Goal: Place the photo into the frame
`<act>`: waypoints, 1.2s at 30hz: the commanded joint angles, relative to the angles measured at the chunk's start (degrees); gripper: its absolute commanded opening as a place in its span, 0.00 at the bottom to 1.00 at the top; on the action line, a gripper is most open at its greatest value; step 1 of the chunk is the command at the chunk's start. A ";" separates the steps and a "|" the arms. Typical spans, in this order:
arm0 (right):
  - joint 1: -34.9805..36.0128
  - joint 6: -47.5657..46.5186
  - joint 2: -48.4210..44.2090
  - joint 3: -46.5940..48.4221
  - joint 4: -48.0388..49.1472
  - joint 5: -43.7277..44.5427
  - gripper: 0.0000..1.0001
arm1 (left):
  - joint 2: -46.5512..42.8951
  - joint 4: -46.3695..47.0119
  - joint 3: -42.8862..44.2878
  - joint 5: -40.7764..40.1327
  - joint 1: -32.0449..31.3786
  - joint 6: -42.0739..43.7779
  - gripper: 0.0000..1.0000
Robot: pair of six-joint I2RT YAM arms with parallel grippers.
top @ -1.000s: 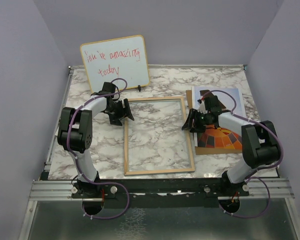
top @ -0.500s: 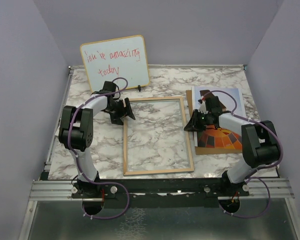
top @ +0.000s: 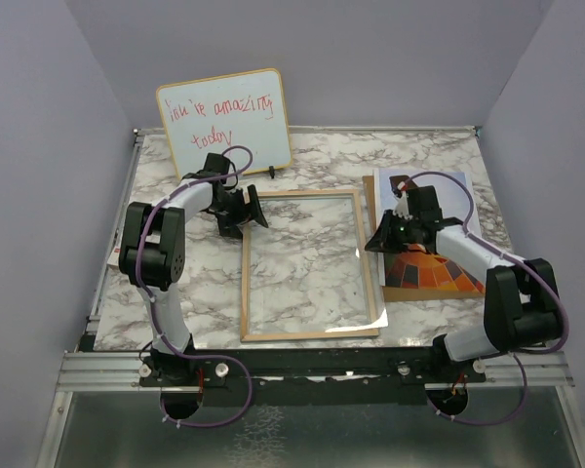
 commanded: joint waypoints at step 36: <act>-0.19 17.35 7.13 -5.13 27.53 -32.73 0.58 | 2.32 4.06 -3.58 0.65 -0.22 -0.70 0.79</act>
